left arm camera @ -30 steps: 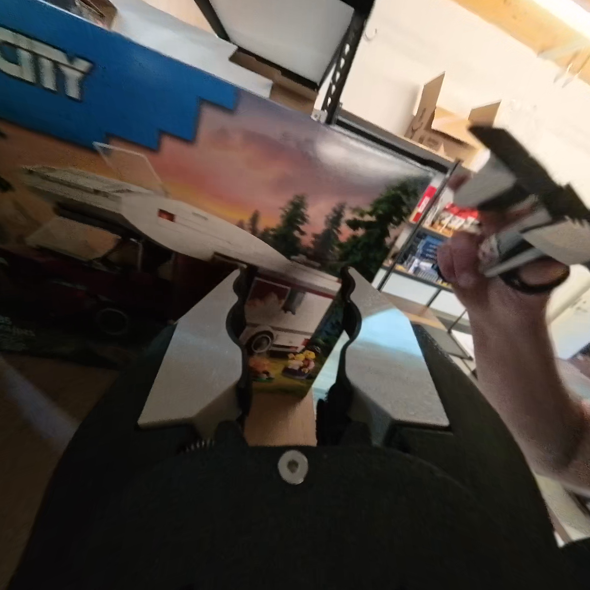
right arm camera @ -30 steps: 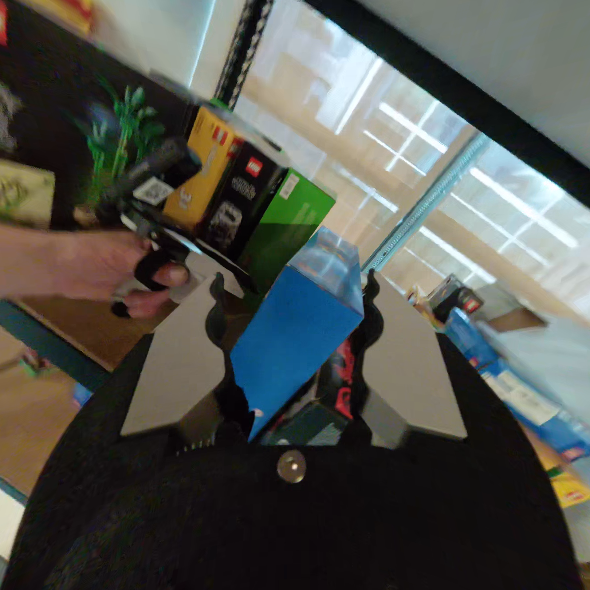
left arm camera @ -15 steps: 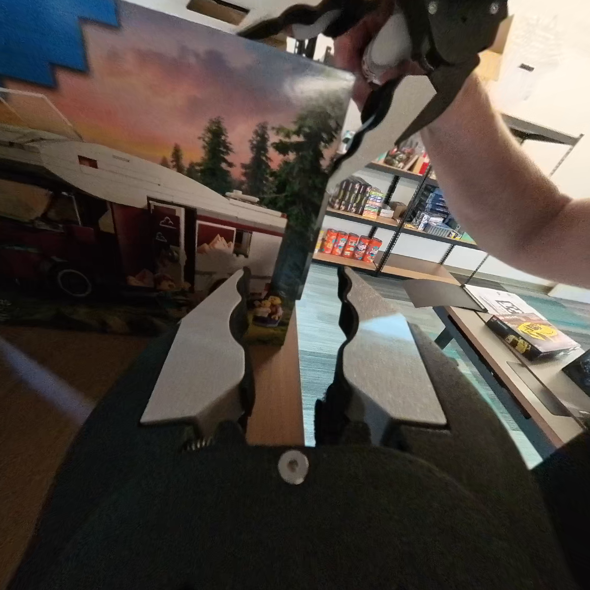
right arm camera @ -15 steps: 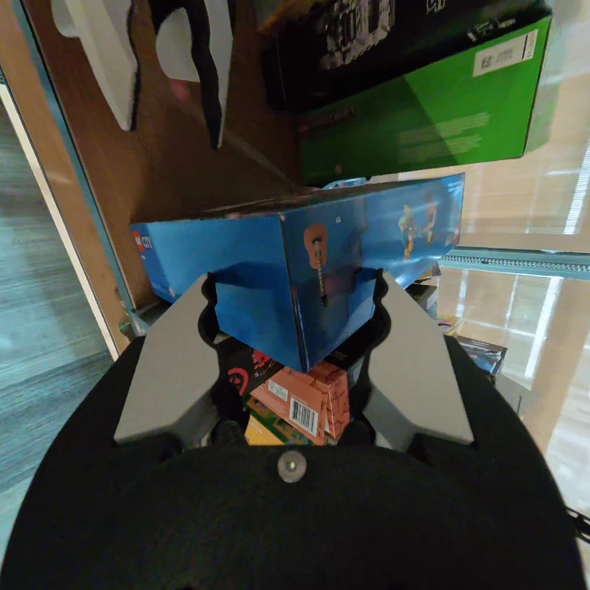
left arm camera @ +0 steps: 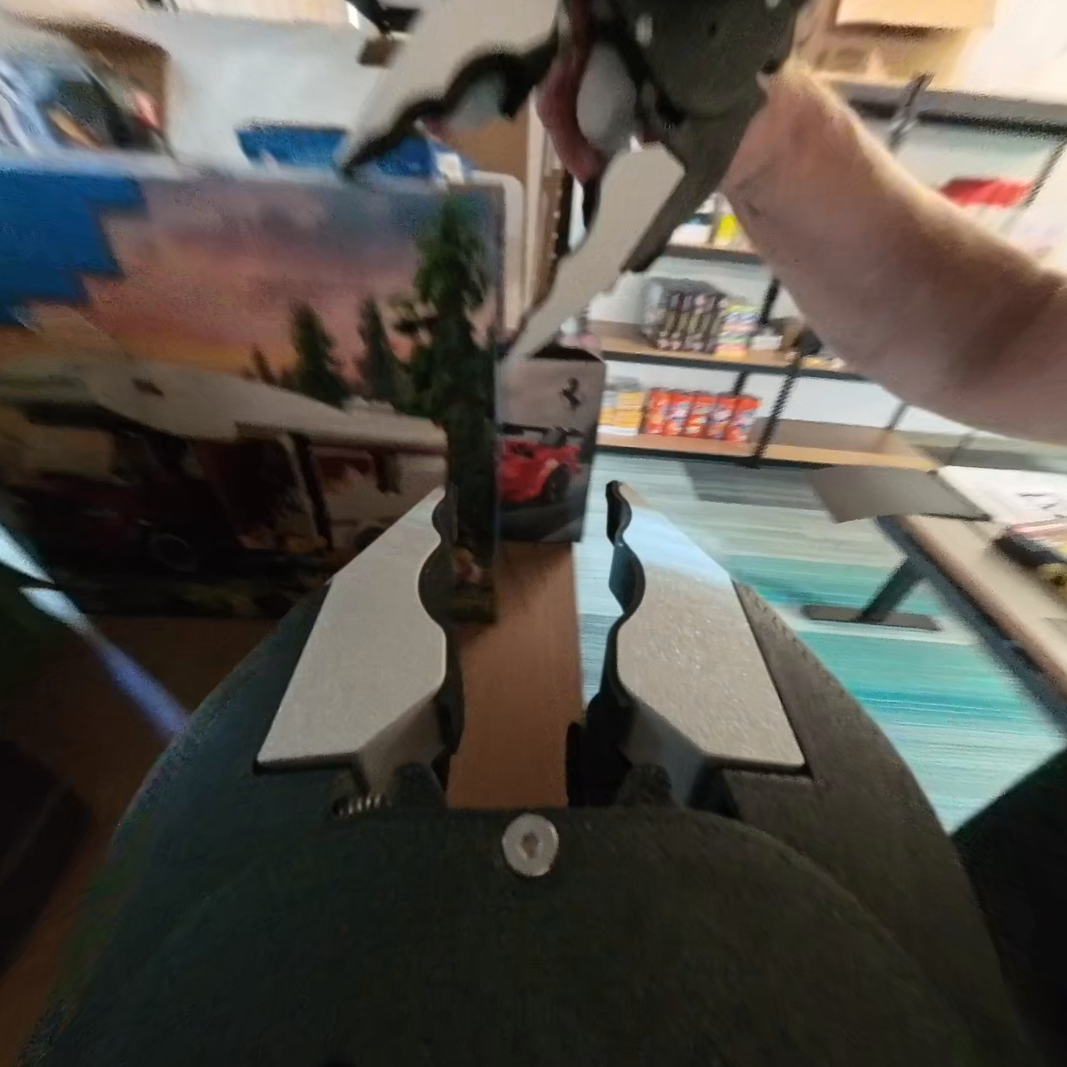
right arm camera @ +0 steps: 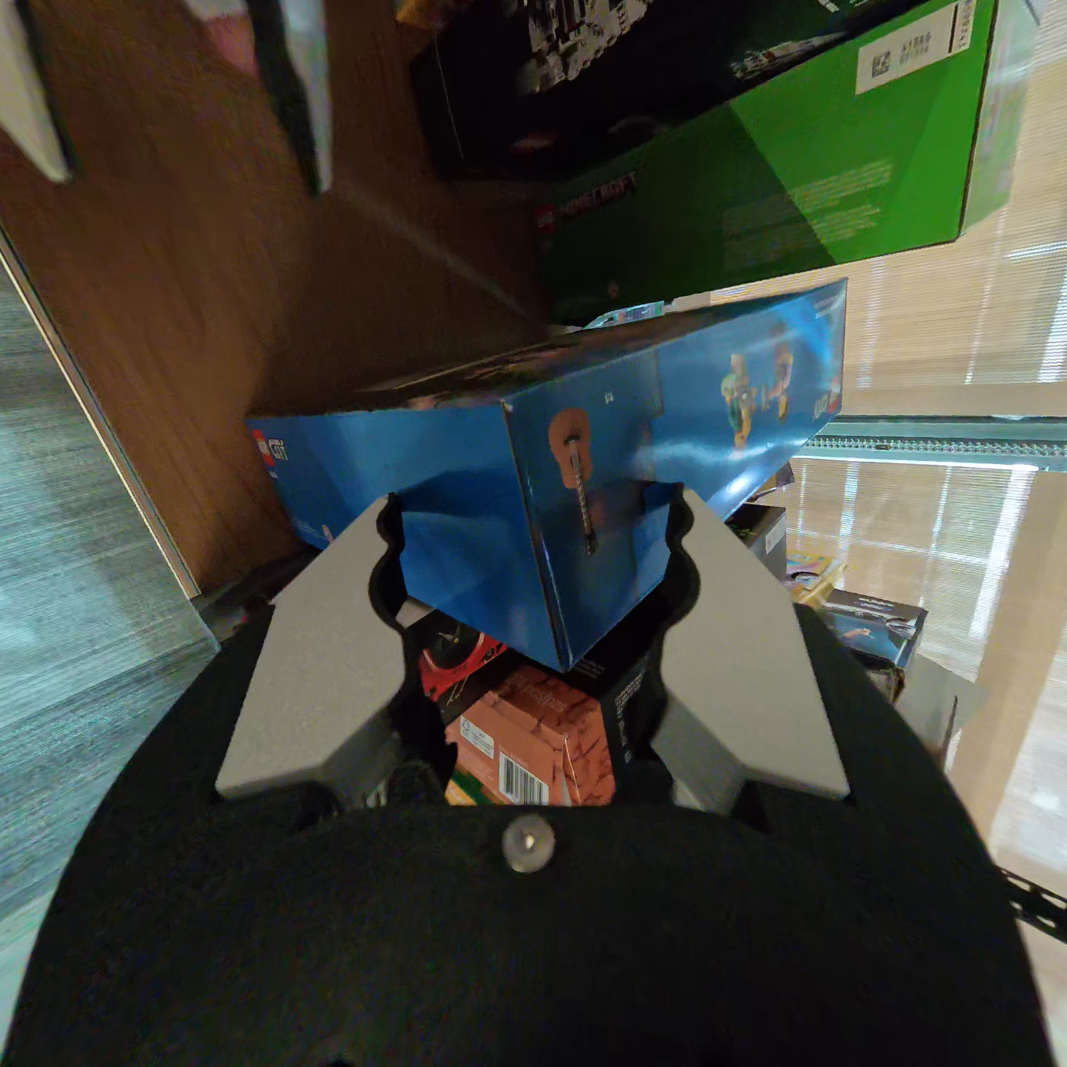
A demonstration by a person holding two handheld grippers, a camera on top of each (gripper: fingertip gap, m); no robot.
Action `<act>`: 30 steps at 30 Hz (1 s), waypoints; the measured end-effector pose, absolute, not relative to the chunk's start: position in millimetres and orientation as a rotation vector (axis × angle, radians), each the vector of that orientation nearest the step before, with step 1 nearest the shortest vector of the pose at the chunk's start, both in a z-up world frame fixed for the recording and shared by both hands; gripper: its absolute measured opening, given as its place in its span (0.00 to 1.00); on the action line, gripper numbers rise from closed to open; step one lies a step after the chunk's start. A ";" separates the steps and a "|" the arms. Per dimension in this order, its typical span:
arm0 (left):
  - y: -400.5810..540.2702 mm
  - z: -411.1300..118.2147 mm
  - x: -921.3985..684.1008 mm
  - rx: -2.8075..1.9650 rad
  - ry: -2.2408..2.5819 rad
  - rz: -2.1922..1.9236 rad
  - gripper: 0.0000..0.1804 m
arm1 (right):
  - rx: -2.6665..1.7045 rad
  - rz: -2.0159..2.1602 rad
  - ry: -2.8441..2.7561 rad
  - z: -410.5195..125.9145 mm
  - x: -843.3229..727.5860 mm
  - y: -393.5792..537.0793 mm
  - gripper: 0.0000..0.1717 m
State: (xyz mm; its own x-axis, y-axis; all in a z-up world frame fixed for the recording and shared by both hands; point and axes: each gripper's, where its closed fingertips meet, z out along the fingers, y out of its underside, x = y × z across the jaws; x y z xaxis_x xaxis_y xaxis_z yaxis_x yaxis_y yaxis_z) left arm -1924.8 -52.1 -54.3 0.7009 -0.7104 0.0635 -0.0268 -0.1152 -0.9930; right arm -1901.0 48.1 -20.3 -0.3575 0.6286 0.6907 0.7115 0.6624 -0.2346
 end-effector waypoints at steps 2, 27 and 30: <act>-43.5 -24.1 -1935.8 -1.596 0.639 -0.458 0.28 | -1.034 -0.122 -2.081 -20.8 -1901.6 47.9 0.53; 208.6 43.2 -2128.7 -2.596 0.718 0.885 0.15 | -1.065 -0.083 -1.996 -24.9 -1906.0 46.9 0.56; 209.8 43.6 -2129.8 -2.566 0.721 0.876 0.15 | -1.083 -0.103 -1.993 -24.8 -1906.6 47.0 0.56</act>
